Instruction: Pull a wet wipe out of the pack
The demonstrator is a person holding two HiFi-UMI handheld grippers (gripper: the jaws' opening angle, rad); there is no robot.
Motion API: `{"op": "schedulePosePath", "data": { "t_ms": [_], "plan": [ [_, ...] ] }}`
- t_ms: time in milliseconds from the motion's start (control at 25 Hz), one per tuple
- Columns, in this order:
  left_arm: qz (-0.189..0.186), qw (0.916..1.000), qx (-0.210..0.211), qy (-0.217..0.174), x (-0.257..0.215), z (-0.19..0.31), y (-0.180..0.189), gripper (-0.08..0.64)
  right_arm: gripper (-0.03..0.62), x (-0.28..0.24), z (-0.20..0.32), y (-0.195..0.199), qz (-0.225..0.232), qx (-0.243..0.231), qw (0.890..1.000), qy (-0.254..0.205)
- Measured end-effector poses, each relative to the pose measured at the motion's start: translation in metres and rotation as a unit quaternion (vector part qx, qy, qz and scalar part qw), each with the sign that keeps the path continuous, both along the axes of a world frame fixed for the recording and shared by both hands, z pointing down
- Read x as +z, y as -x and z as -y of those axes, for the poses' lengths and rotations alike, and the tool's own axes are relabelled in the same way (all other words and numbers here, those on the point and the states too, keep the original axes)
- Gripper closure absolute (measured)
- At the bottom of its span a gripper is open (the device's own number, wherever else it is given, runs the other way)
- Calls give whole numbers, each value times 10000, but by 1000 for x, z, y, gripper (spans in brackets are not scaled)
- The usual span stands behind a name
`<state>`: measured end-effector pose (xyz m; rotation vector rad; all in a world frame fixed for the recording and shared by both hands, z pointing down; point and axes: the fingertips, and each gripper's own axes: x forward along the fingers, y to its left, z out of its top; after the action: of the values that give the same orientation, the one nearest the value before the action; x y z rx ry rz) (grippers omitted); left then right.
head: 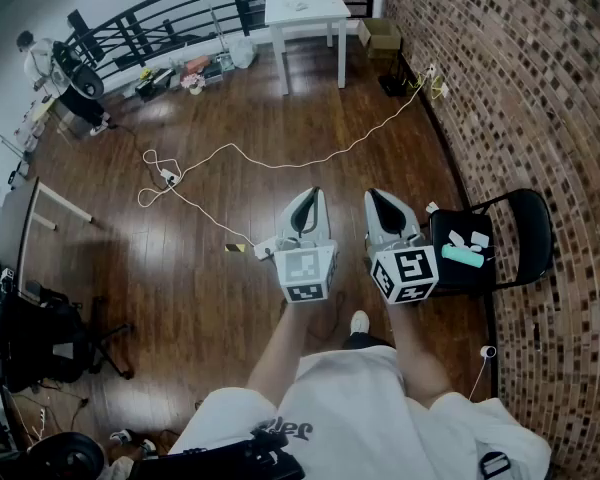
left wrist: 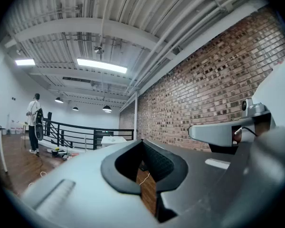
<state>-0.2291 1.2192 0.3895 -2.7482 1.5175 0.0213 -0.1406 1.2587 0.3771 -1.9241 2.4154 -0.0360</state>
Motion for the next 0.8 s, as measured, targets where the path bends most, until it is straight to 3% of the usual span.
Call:
{"op": "schedulePosePath", "data": {
  "t_ms": [160, 360, 800],
  "plan": [
    [-133, 9998, -130, 29, -1, 32, -63, 545, 604, -1, 36, -75, 138, -9, 9999, 91],
    [-12, 9998, -170, 54, 4, 59, -116, 545, 604, 17, 71, -127, 389, -187, 9985, 326],
    [-10, 9996, -178, 230, 33, 179, -167, 545, 604, 45, 185, -158, 295, -541, 9967, 527]
  ]
}}
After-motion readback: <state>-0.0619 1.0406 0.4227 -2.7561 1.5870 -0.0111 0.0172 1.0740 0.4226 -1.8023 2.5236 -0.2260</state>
